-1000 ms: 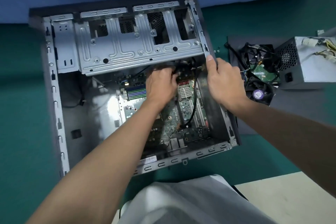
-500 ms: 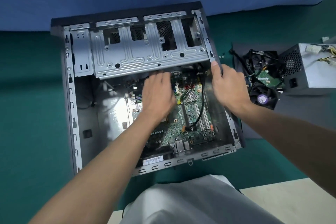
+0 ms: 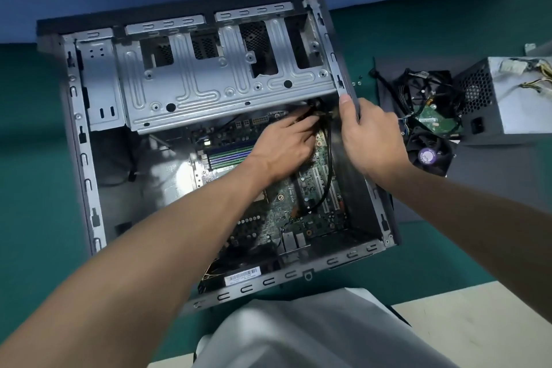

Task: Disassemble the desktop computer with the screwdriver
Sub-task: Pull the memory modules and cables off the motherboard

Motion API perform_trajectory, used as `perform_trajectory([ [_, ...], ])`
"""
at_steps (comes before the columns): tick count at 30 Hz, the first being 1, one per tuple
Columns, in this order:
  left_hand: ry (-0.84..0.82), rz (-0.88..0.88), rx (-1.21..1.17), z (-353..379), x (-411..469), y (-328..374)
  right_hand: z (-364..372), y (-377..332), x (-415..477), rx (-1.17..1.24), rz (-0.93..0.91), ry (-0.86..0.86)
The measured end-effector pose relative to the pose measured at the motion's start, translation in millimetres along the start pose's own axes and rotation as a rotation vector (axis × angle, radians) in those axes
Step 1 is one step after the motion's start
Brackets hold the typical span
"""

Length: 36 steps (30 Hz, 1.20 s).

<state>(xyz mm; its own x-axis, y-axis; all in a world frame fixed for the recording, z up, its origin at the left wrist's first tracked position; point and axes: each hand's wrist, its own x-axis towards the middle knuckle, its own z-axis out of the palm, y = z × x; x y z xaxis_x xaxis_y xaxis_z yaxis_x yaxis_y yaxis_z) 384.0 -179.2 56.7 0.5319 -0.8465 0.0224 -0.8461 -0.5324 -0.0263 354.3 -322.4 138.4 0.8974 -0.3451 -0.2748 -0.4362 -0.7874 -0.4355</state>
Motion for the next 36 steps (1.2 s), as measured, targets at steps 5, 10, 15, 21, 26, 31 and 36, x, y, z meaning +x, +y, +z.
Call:
perform_trajectory([
  [5, -0.054, -0.019, -0.079, 11, -8, -12, -1, -1, 0, 0.001, 0.001, -0.01],
  [10, -0.151, -0.04, -0.274, 8, -10, -31, -1, 0, 1, -0.004, -0.004, -0.012],
  [15, -0.226, -0.229, -0.657, 17, 14, -32, -1, 0, 1, 0.002, -0.013, -0.023],
  [21, -0.105, -0.47, -0.955, 29, 45, -33, 0, 1, 2, -0.004, -0.007, -0.024],
  [26, -0.078, -0.526, -0.877, 33, 52, -26, 1, 2, 2, -0.028, -0.014, -0.007],
  [31, 0.13, -0.691, -0.962, 30, 58, -19, 3, 2, 3, -0.032, -0.02, 0.008],
  [36, 0.074, -0.801, -1.044, 27, 57, -17, 3, 2, 4, -0.031, -0.026, 0.025],
])
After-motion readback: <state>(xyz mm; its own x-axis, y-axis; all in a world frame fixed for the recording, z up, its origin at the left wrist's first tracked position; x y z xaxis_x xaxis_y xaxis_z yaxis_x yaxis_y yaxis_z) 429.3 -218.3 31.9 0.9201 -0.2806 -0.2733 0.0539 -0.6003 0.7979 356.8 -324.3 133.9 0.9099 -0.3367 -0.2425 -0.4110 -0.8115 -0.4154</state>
